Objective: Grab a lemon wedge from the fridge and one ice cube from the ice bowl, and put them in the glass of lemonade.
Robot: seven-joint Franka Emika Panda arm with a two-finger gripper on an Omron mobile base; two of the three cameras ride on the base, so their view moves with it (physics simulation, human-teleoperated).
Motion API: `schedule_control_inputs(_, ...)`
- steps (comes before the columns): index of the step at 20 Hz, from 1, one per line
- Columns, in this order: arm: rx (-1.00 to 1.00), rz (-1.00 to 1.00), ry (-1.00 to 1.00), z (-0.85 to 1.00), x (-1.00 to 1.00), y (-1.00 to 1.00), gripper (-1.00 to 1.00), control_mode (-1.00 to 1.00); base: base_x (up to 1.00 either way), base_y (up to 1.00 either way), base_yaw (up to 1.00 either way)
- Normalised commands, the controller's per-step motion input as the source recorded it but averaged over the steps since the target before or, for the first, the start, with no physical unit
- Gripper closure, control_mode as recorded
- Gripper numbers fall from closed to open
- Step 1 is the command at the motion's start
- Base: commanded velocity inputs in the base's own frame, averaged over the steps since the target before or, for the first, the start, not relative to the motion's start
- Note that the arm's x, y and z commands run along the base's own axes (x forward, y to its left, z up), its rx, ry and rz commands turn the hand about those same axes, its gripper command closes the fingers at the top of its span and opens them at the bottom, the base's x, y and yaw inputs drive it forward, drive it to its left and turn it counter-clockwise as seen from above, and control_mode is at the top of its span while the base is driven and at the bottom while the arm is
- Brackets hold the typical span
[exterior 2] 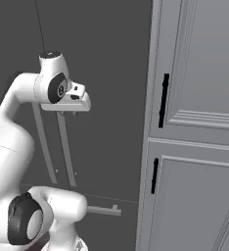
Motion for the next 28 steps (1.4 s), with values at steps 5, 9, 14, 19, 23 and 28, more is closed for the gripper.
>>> schedule_control_inputs(5, 0.05, 0.00, -0.08, 0.00, -0.70, 0.00, -1.00, -1.00, 0.00, 0.00, 0.00)
schedule_control_inputs(9, 0.05, -0.06, -0.17, -0.07, -1.00, 0.01, -1.00, -1.00, 0.00, 0.00, 0.00)
schedule_control_inputs(14, 0.02, -0.09, -0.04, -0.07, -0.26, 0.09, -1.00, -1.00, 0.00, 0.00, 0.00)
schedule_control_inputs(19, 0.00, -0.01, -0.01, 0.00, -0.06, 0.00, -1.00, 1.00, -0.20, 0.14, -0.02)
schedule_control_inputs(23, 0.00, 0.00, 0.00, 0.00, 0.00, 0.00, -1.00, 1.00, -0.63, 0.40, -0.08)
schedule_control_inputs(28, 0.00, 0.00, 0.00, 0.00, 0.00, 0.00, -1.00, 1.00, -0.66, 0.07, -0.05)
